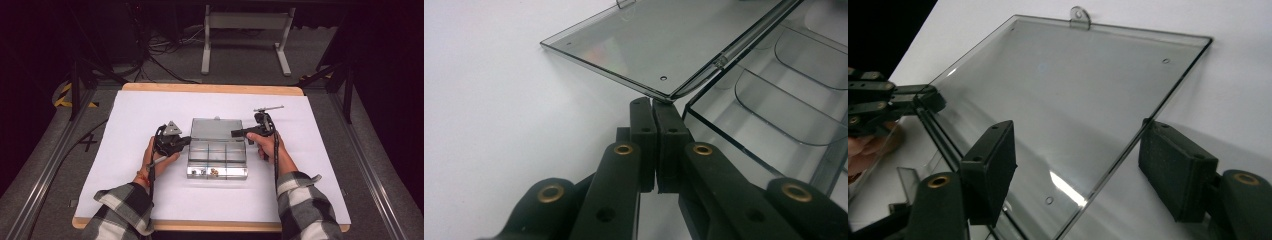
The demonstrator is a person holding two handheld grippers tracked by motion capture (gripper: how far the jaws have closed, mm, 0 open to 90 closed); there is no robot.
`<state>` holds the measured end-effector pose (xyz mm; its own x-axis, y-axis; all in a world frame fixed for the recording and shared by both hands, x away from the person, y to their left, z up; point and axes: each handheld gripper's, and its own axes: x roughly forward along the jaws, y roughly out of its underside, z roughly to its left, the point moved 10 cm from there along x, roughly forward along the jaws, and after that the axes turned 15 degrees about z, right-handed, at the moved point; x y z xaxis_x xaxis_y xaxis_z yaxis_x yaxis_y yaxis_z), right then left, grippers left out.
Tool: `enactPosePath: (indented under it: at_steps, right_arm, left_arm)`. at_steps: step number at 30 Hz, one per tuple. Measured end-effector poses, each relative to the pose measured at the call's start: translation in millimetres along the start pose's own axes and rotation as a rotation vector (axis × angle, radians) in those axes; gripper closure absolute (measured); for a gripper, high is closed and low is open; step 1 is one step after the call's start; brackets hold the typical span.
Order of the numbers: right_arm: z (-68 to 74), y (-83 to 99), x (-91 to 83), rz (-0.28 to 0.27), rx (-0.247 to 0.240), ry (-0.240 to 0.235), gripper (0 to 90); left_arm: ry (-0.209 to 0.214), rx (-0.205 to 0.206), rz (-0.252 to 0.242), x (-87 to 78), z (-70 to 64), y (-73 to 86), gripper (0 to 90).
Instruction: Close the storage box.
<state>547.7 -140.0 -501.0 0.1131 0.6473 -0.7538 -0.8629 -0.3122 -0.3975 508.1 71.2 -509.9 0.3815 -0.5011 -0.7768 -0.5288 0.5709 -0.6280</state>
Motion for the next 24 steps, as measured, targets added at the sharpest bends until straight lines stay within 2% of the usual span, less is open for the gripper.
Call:
enactPosePath:
  at_steps: [5,12,19,23,24]
  right_arm:
    - [2.8,2.1,0.4,0.017,0.013,-0.022,32.7]
    - [4.1,3.7,-0.3,0.007,0.039,-0.048,37.0]
    - [7.3,2.4,-7.0,-0.025,0.003,-0.025,46.3]
    - [8.4,2.7,-10.6,-0.039,-0.018,-0.007,50.5]
    - [9.0,2.2,-11.9,-0.048,-0.021,-0.004,52.2]
  left_arm:
    - [0.005,-0.007,0.001,0.3,-0.4,0.2,88.3]
    - [0.001,-0.005,0.005,0.4,0.0,0.6,88.0]
    - [0.0,-0.006,-0.001,-0.9,0.1,-0.2,86.8]
    - [-0.018,0.021,0.001,-3.9,1.6,-0.2,84.5]
    - [-0.011,0.017,0.002,-4.5,2.0,-0.2,84.0]
